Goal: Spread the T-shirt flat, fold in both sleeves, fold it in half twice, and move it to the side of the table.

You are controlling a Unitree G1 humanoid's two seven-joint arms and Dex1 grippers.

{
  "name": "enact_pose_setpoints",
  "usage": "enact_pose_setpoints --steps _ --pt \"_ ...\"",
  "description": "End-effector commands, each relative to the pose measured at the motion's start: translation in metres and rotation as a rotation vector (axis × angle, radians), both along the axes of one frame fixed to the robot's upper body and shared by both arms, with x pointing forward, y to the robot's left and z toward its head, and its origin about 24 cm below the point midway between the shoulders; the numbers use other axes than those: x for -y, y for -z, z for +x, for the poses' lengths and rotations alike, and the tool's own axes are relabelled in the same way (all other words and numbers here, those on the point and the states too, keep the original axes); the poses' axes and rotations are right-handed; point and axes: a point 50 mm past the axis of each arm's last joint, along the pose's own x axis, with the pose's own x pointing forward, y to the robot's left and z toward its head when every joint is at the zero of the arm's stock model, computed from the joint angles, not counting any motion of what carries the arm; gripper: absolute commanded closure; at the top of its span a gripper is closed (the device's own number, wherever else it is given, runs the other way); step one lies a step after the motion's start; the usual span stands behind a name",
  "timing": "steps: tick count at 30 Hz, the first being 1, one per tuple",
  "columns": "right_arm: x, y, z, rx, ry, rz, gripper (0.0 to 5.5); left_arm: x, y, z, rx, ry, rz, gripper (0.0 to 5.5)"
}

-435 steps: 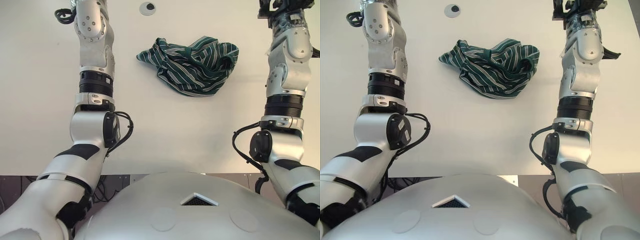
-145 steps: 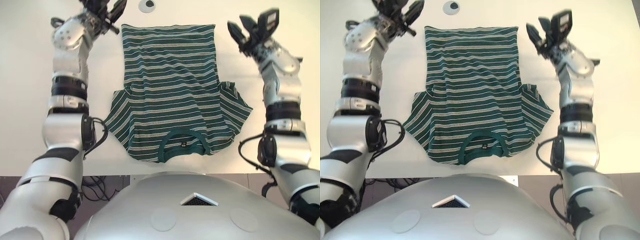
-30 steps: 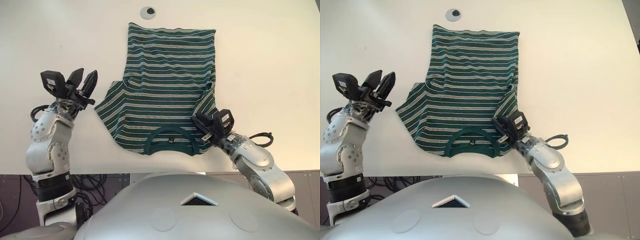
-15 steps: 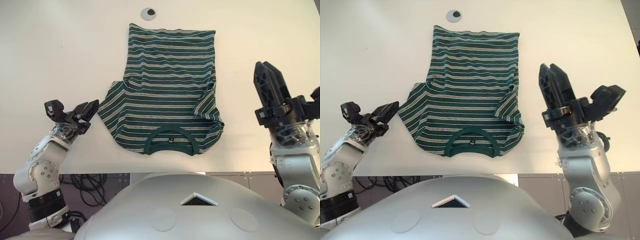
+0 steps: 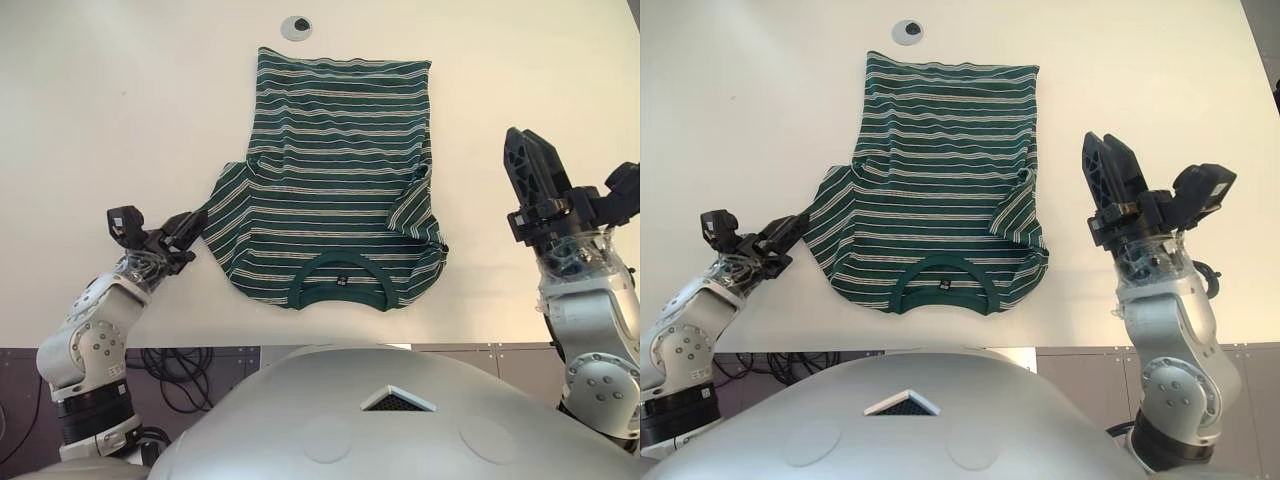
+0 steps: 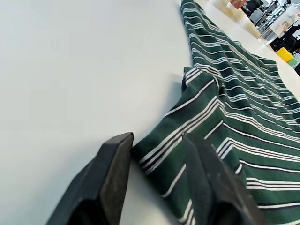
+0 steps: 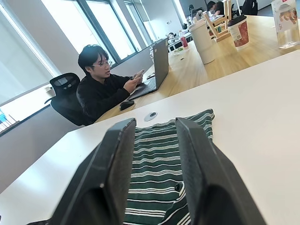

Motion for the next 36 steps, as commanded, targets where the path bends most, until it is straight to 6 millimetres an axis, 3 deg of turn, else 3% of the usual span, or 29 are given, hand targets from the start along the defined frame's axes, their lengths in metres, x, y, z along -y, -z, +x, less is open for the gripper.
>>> enact_pose_setpoints --steps 1,9,12,16,20,26,36 --pt "-0.002 0.003 0.002 -0.022 -0.008 -0.029 3.97 0.003 0.006 -0.001 -0.050 0.024 0.013 4.30" --pt "-0.002 0.011 0.001 -0.055 0.019 -0.054 3.97 0.007 -0.003 0.017 0.025 0.042 0.022 5.39" --pt "-0.006 0.015 0.001 -0.071 0.007 -0.070 3.97 0.009 -0.021 0.030 0.134 0.045 0.039 5.49" --pt "-0.009 0.019 -0.002 -0.092 0.023 -0.076 3.97 0.029 -0.059 0.043 0.295 0.239 0.097 5.49" --pt "-0.014 0.023 -0.009 -0.111 0.043 -0.064 3.97 0.048 -0.074 0.043 0.357 0.521 0.231 5.49" --pt "-0.022 0.026 -0.009 -0.123 0.025 -0.057 3.97 0.070 -0.056 0.041 0.328 0.787 0.374 5.49" --pt "-0.027 0.031 -0.007 -0.149 -0.027 -0.068 3.97 0.086 -0.027 0.036 0.258 1.022 0.513 5.49"
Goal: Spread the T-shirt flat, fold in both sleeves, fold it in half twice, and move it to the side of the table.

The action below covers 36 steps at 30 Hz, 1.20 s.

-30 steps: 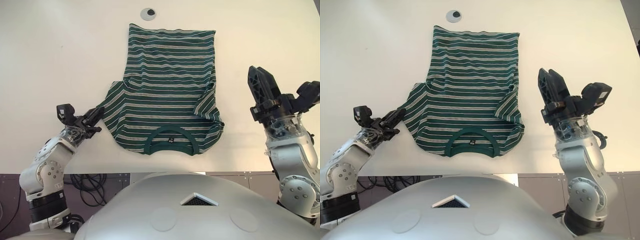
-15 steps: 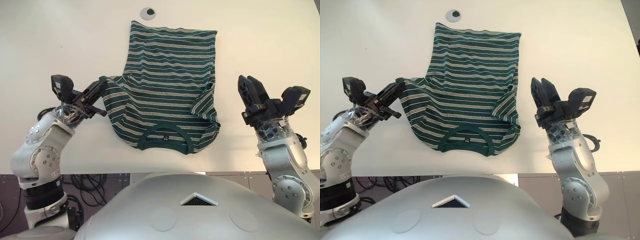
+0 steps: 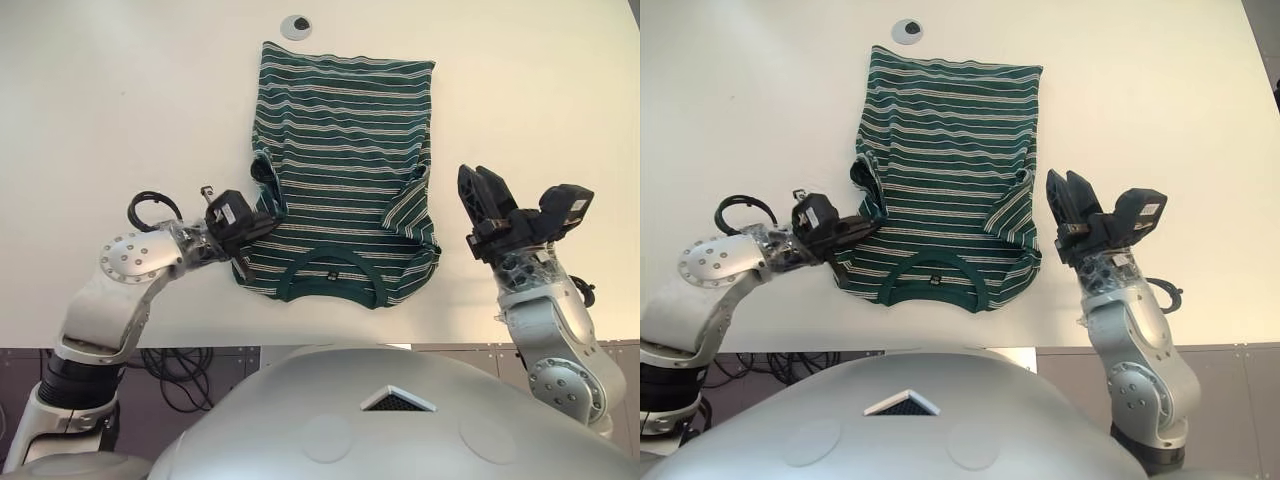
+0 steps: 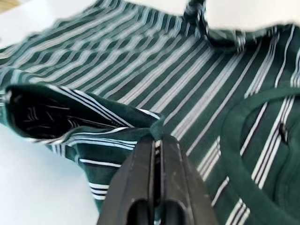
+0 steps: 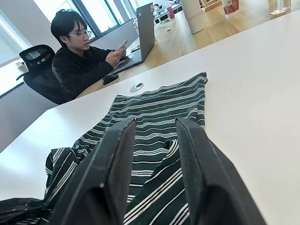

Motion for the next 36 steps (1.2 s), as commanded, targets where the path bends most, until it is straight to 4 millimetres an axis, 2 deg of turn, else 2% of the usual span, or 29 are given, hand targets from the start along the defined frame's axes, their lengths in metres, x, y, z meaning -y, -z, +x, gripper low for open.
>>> enact_pose_setpoints --steps 1,5,10,12,14,15,18,22,26,29,32,36 --pt "-0.002 0.003 0.003 -0.013 -0.021 -0.011 3.97 0.006 0.007 0.007 0.003 0.057 0.051 5.49" --pt "-0.002 0.004 0.003 -0.016 -0.026 -0.009 3.97 0.013 0.009 0.012 0.018 0.068 0.057 5.49" --pt "-0.001 0.007 0.000 -0.034 -0.031 -0.012 3.97 0.009 -0.003 0.021 0.049 -0.040 -0.052 4.66" --pt "0.000 0.005 -0.004 -0.046 -0.077 -0.033 3.97 0.005 -0.018 0.022 0.060 -0.084 -0.196 4.45" --pt "0.006 -0.002 -0.007 -0.039 -0.108 -0.072 3.97 -0.005 -0.038 0.021 0.068 -0.126 -0.380 4.13" --pt "0.011 -0.004 -0.010 -0.054 -0.121 -0.113 3.97 -0.016 -0.043 0.021 0.057 -0.157 -0.425 3.99" --pt "0.027 -0.010 -0.024 -0.123 -0.168 -0.203 3.97 -0.043 -0.053 0.012 0.016 -0.145 -0.427 3.56" --pt "0.042 -0.003 -0.056 -0.348 -0.233 -0.040 3.97 -0.081 -0.034 0.002 -0.338 -0.249 -0.437 2.92" --pt "0.051 0.015 -0.064 -0.489 -0.262 0.119 3.32 -0.092 -0.010 -0.032 -0.620 -0.320 -0.447 2.35" --pt "0.044 0.026 -0.068 -0.556 -0.302 0.217 2.87 -0.097 0.002 -0.045 -0.718 -0.357 -0.441 2.30" --pt "0.038 0.039 -0.076 -0.640 -0.343 0.233 2.30 -0.091 0.015 -0.045 -0.733 -0.386 -0.429 2.30" --pt "0.034 0.048 -0.079 -0.684 -0.358 0.258 2.30 -0.079 0.027 -0.044 -0.726 -0.416 -0.452 2.30"
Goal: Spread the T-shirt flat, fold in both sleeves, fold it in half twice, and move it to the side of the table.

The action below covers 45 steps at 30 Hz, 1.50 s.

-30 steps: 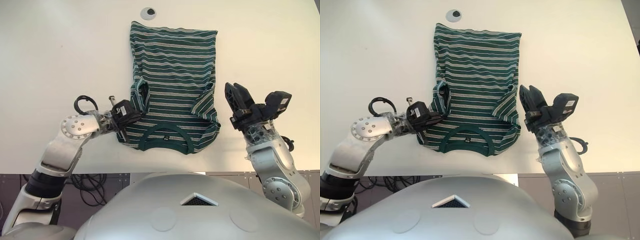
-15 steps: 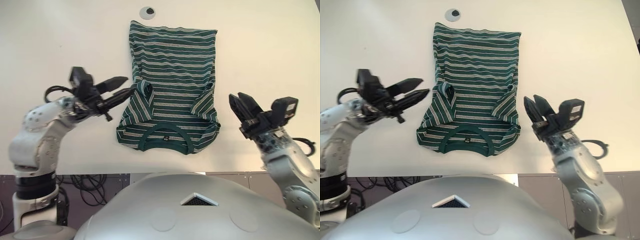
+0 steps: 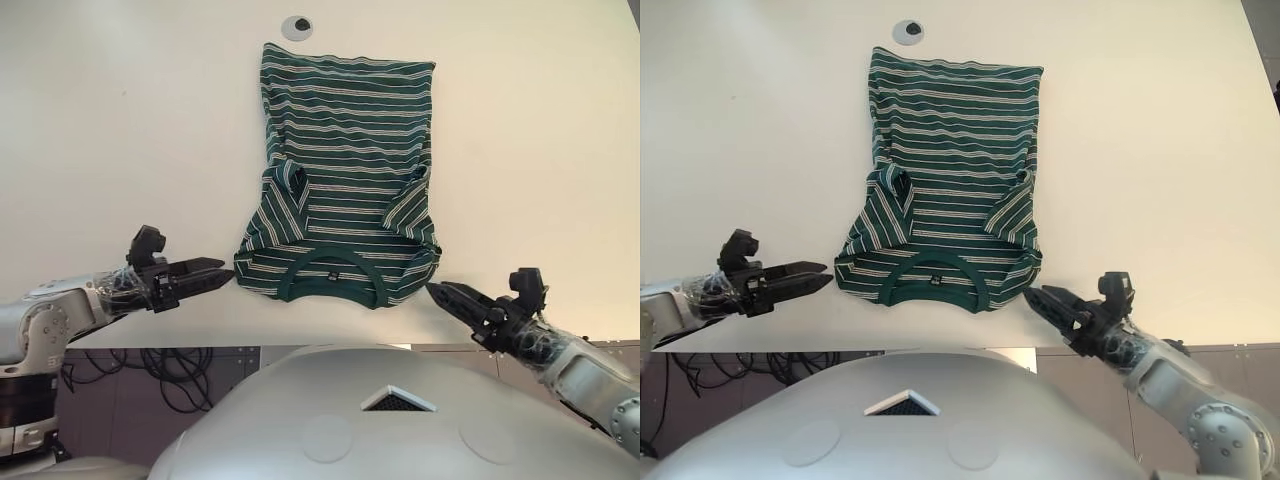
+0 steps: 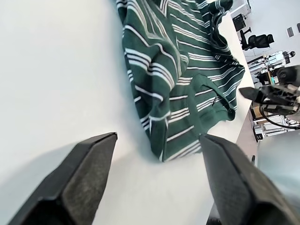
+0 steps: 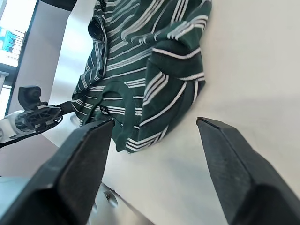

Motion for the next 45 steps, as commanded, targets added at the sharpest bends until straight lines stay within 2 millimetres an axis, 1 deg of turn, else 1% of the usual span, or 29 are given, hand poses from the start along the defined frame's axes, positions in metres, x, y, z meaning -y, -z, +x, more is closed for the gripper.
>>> enact_pose_setpoints --steps 1,4,6,7,8,9,10,11,16,20,23,25,27,31,36,38,40,43,44,45 --pt "-0.005 0.007 0.000 -0.031 -0.023 0.011 2.30 0.011 0.013 -0.005 -0.025 -0.030 0.021 2.30" --pt "-0.011 0.012 0.008 -0.021 -0.020 0.020 2.30 0.019 0.017 -0.014 -0.043 -0.021 0.008 2.30" --pt "-0.016 0.016 0.011 -0.023 -0.028 0.017 2.26 0.021 0.018 -0.016 -0.047 -0.010 0.011 2.63" --pt "-0.018 0.018 0.011 -0.027 -0.026 0.018 2.42 0.022 0.018 -0.016 -0.048 0.002 0.016 2.71" --pt "-0.021 0.019 0.010 -0.030 -0.037 0.015 2.58 0.023 0.018 -0.016 -0.050 0.012 0.019 2.95" --pt "-0.023 0.020 0.010 -0.030 -0.036 0.015 2.65 0.023 0.018 -0.016 -0.051 0.022 0.022 2.97" --pt "-0.024 0.020 0.010 -0.031 -0.038 0.006 2.91 0.023 0.019 -0.015 -0.051 0.027 0.025 3.22" --pt "-0.024 0.021 0.010 -0.031 -0.039 -0.003 3.03 0.023 0.020 -0.015 -0.052 0.027 0.027 3.31" --pt "-0.023 0.025 0.011 -0.031 -0.034 -0.039 3.90 0.026 0.023 -0.014 -0.046 0.033 0.028 4.08" --pt "-0.024 0.026 0.011 -0.032 -0.040 -0.027 4.70 0.025 0.026 -0.016 -0.053 0.033 0.036 4.80" --pt "-0.026 0.024 0.007 -0.029 -0.067 -0.025 5.04 0.025 0.026 -0.019 -0.063 0.059 0.037 5.16" --pt "-0.026 0.020 0.005 -0.019 -0.085 0.002 5.34 0.025 0.021 -0.021 -0.076 0.103 0.026 5.48" --pt "-0.024 0.014 0.003 0.004 -0.114 0.020 5.46 0.024 0.013 -0.023 -0.094 0.153 0.006 5.50" --pt "-0.015 0.005 0.002 0.033 -0.130 0.050 5.46 0.022 -0.006 -0.021 -0.113 0.258 -0.020 5.50" --pt "-0.017 -0.013 0.002 0.067 -0.219 0.146 5.46 0.025 -0.024 -0.012 -0.100 0.343 -0.045 5.50" --pt "-0.015 -0.022 0.015 0.127 -0.242 0.164 5.46 0.027 -0.032 -0.004 -0.082 0.356 -0.068 5.50" --pt "-0.013 -0.037 0.038 0.221 -0.248 0.199 5.46 0.028 -0.040 0.010 -0.052 0.371 -0.090 5.50" --pt "-0.009 -0.057 0.071 0.323 -0.308 0.227 5.46 0.032 -0.053 0.041 0.027 0.379 -0.108 5.50" --pt "-0.005 -0.060 0.084 0.339 -0.329 0.211 5.46 0.033 -0.058 0.054 0.060 0.388 -0.105 5.50" --pt "-0.002 -0.064 0.099 0.359 -0.341 0.198 5.46 0.035 -0.062 0.071 0.104 0.392 -0.103 5.50"
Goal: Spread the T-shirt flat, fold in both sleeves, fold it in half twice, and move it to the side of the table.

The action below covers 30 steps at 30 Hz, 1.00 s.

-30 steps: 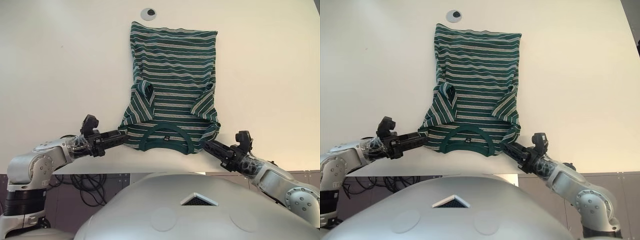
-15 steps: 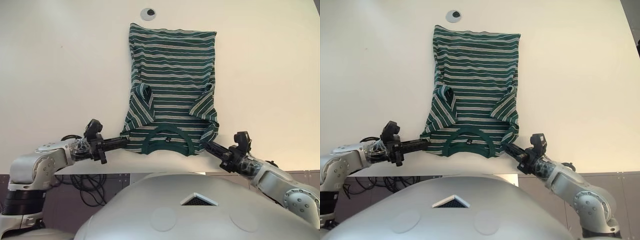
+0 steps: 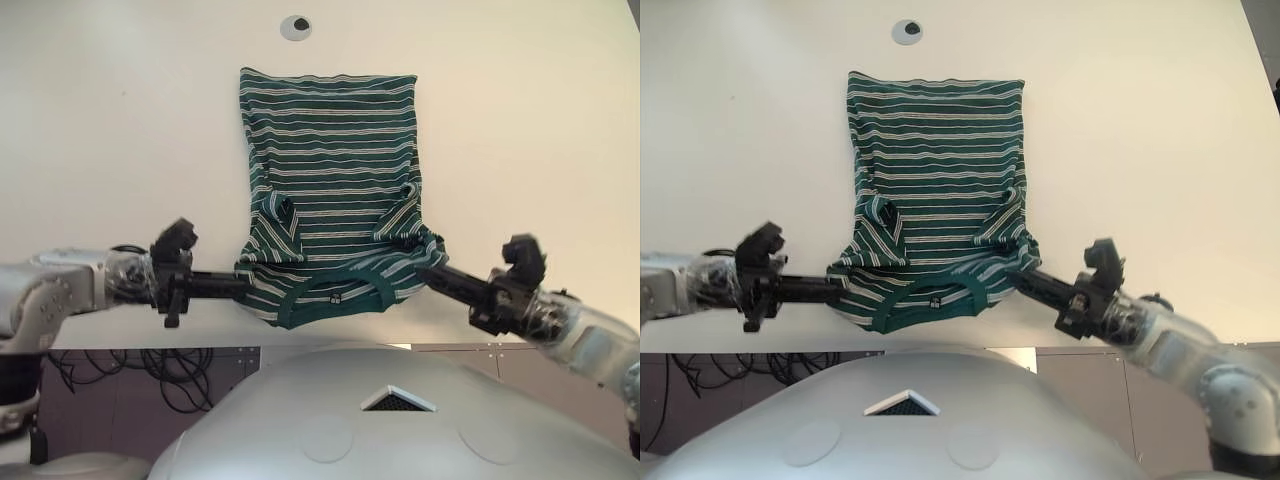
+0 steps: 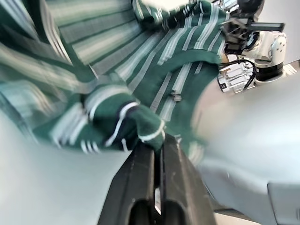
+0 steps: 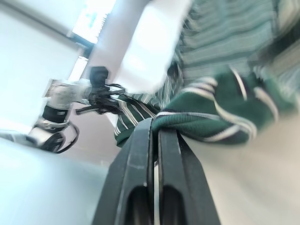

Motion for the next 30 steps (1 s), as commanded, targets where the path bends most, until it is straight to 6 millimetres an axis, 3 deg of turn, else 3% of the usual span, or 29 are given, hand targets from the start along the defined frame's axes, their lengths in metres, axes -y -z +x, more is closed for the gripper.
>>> enact_pose_setpoints --steps 1,5,9,13,17,19,22,28,30 --pt "0.011 -0.012 0.044 0.058 -0.056 -0.055 5.46 0.008 -0.016 0.051 0.119 0.017 -0.022 5.50" --pt "0.008 -0.018 0.106 0.124 -0.094 -0.082 5.46 0.019 -0.027 0.114 0.254 -0.016 -0.024 5.50" --pt "0.005 -0.019 0.153 0.160 -0.101 -0.092 5.46 0.026 -0.032 0.165 0.378 -0.075 0.012 5.50" --pt "-0.003 -0.014 0.197 0.181 -0.061 -0.097 5.46 0.028 -0.029 0.191 0.451 -0.163 0.068 5.50" --pt "-0.012 -0.008 0.232 0.227 0.038 -0.143 5.46 0.029 -0.024 0.203 0.498 -0.269 0.107 5.50" --pt "-0.018 -0.005 0.242 0.250 0.062 -0.174 5.46 0.028 -0.020 0.205 0.512 -0.314 0.133 5.50" --pt "-0.026 0.016 0.246 0.263 0.094 -0.276 5.46 0.025 -0.007 0.206 0.529 -0.388 0.205 5.50" --pt "-0.030 0.059 0.236 0.224 0.102 -0.445 5.46 0.037 0.019 0.206 0.552 -0.440 0.348 5.50" --pt "-0.028 0.063 0.235 0.212 0.136 -0.454 5.46 0.041 0.021 0.209 0.568 -0.480 0.352 5.50"
